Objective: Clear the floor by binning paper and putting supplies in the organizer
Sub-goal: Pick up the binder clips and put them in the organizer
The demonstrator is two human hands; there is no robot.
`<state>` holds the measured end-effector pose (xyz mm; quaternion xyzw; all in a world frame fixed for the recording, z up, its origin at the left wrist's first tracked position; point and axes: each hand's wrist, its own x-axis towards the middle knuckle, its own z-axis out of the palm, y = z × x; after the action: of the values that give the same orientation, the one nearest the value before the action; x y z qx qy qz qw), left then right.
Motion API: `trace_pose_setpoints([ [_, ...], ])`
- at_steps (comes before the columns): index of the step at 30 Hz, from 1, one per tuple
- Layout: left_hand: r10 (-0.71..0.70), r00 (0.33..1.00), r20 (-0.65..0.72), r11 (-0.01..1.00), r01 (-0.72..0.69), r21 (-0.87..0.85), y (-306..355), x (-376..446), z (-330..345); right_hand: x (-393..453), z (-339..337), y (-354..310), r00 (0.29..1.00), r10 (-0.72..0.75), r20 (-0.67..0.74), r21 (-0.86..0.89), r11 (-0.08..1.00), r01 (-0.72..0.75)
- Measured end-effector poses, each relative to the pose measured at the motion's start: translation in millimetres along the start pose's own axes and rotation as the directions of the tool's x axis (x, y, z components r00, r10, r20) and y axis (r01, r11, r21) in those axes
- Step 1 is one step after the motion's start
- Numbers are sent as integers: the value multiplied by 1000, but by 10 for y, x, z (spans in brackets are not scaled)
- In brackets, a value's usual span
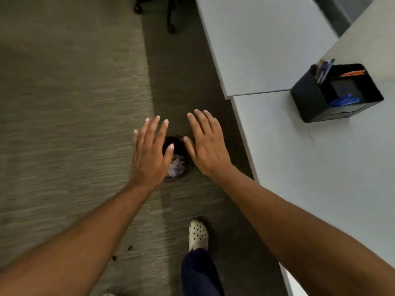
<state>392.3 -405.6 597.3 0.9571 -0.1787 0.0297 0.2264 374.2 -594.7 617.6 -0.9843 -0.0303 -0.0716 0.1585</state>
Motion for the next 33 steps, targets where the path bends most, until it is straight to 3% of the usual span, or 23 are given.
trace_pose_setpoints([
  [8,-346,938,32,931,339,137,-2172,-1753,-53,-326,1700,-1553,950,-168,263,-6,984,175],
  [15,-549,826,125,831,523,191,-3500,-3341,539,-1260,3312,-2433,818,-282,501,63,955,291],
  [21,-626,760,175,777,592,214,-4173,-4384,1568,-2061,4758,-2447,635,-320,703,76,922,380],
  [28,-619,727,297,784,594,182,-4416,-5060,2864,-2748,6075,-2159,454,-308,836,74,884,463],
  [33,-628,679,381,768,619,163,-4429,-5293,3492,-2953,6577,-2004,389,-317,865,120,884,452],
])
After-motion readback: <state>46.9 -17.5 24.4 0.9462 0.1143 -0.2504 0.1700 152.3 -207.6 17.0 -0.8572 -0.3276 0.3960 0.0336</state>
